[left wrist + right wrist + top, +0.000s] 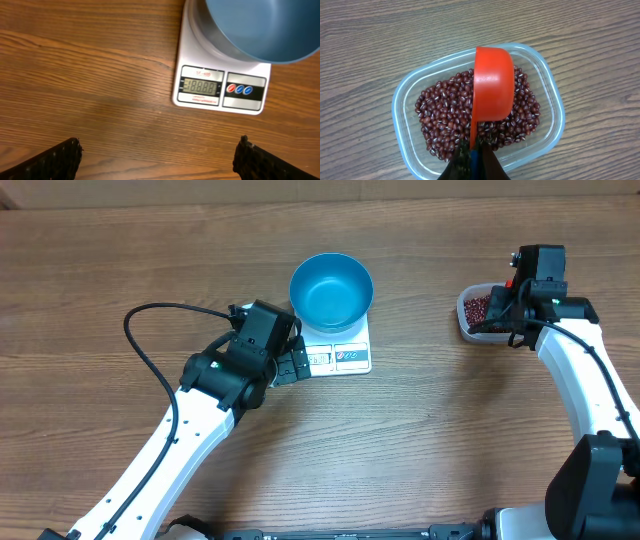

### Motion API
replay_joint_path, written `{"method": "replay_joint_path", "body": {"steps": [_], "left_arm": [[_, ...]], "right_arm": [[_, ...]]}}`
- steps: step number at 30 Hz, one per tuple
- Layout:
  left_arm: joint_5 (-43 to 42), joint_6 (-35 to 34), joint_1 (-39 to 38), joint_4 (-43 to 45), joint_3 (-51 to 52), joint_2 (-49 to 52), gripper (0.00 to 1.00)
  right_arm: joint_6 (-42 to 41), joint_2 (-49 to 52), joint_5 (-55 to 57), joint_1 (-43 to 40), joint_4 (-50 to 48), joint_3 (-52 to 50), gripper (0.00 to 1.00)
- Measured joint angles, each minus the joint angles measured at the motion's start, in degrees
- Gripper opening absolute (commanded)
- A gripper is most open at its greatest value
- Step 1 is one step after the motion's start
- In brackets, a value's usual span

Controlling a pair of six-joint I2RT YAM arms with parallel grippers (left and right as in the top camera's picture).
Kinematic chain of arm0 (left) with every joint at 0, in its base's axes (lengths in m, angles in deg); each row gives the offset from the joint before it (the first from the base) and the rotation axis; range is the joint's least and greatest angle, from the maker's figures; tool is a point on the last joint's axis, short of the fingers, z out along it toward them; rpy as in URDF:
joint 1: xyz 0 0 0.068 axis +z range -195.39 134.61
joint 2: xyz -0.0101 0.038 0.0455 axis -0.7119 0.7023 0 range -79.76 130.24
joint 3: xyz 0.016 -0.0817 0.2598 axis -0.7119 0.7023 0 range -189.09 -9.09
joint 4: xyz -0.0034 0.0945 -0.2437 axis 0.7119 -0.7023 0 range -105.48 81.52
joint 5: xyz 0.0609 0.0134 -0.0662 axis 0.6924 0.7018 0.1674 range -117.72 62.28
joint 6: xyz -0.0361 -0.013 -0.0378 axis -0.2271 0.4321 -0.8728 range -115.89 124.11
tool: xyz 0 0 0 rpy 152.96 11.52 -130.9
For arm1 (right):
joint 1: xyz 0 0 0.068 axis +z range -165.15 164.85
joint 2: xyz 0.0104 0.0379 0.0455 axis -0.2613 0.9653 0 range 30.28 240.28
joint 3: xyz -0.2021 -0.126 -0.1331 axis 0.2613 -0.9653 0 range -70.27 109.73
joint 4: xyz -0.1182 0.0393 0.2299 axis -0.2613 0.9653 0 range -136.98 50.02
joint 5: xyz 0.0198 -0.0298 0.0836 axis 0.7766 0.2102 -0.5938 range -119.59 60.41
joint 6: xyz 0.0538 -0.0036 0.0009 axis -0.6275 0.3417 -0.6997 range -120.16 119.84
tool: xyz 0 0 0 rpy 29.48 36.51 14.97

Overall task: Scoop item into bowl and weigh 150g on scale
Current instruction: 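Withdraw the left gripper back to the left of the scale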

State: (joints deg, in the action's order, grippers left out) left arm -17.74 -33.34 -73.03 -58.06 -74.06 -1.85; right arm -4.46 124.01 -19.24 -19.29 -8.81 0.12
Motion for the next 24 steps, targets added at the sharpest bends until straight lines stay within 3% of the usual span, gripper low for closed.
{"method": "replay_joint_path", "body": {"steps": [6,16,24], "left_arm": [[-4.4,12.4,3.1,-1.3,-0.7,0.0,1.0],[-25.1,41.2,13.7,-12.9,-12.9,-0.7,1.0],[-24.8,46.0,13.8,-14.7,-13.4,-0.8,1.0]], "right_arm": [[0.0,0.0,0.0,0.0,0.0,0.0,0.04],[0.0,0.0,0.0,0.0,0.5,0.0,0.04],[0.0,0.0,0.0,0.0,0.5,0.0,0.04]]}}
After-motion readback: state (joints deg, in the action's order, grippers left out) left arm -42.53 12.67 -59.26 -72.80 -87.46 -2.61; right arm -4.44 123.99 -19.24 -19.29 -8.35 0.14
